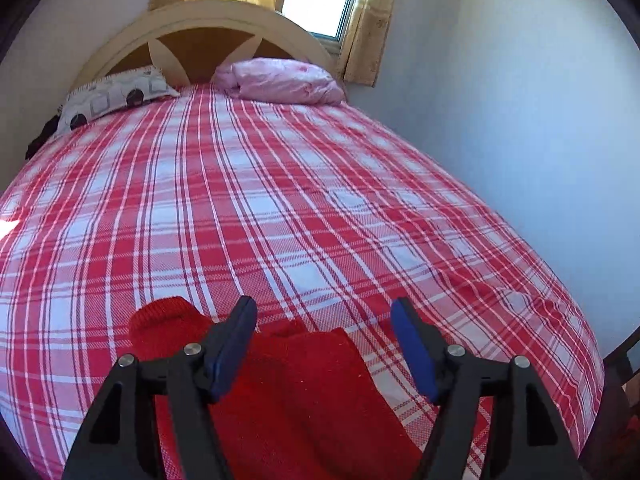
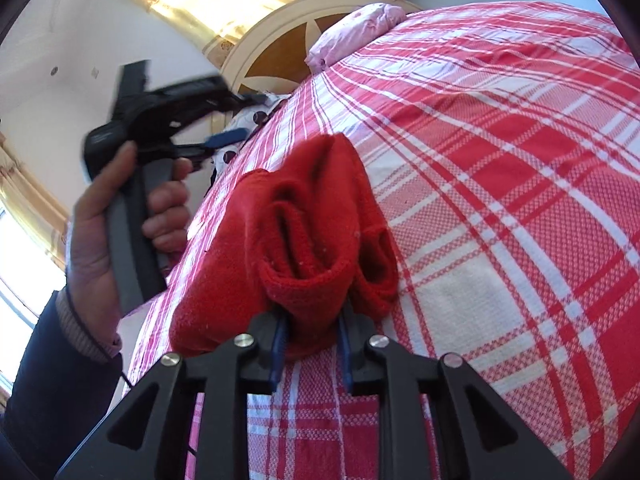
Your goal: Fold small clothes
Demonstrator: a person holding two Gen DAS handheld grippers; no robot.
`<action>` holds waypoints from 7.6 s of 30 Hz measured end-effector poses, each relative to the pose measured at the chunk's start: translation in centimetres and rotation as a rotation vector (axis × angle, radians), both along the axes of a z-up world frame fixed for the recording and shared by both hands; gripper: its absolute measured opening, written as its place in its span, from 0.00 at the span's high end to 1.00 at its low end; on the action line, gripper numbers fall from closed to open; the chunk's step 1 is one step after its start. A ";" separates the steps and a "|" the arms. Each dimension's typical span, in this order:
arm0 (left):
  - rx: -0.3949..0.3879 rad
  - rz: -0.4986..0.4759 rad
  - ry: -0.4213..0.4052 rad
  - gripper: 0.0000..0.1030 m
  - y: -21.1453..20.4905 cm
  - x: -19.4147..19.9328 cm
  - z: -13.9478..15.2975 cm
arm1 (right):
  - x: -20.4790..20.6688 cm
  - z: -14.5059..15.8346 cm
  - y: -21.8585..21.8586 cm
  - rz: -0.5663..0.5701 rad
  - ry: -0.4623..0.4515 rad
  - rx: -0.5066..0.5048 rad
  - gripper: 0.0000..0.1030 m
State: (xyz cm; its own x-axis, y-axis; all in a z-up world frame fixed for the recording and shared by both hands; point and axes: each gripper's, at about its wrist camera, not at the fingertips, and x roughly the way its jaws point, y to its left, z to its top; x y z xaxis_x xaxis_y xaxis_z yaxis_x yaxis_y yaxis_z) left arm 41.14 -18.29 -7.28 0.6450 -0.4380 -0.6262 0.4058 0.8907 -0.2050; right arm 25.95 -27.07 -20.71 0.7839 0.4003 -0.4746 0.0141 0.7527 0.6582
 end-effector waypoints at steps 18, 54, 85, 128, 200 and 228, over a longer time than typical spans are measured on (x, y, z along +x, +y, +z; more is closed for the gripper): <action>0.313 0.037 -0.091 0.31 4.5 -8.9 -10.7 | -1.4 -0.1 -1.8 -0.134 -0.038 0.058 0.44; -0.108 0.128 0.108 0.10 12.3 -13.1 -12.0 | 4.6 9.5 5.5 0.176 -0.059 -0.398 0.54; -0.119 0.230 0.057 0.05 14.2 -13.7 -11.3 | 4.4 6.1 7.7 0.213 0.008 -0.630 0.47; -0.157 0.192 0.158 0.01 14.6 -12.5 -9.9 | 2.8 6.0 3.6 0.187 -0.025 -0.528 0.32; -0.132 0.050 0.108 0.68 15.4 -16.1 -6.9 | 14.5 6.6 2.8 0.343 0.001 -0.183 0.73; -0.027 0.382 0.034 0.69 36.2 -25.2 -1.2 | 11.7 10.0 27.7 0.699 -0.098 -0.095 0.74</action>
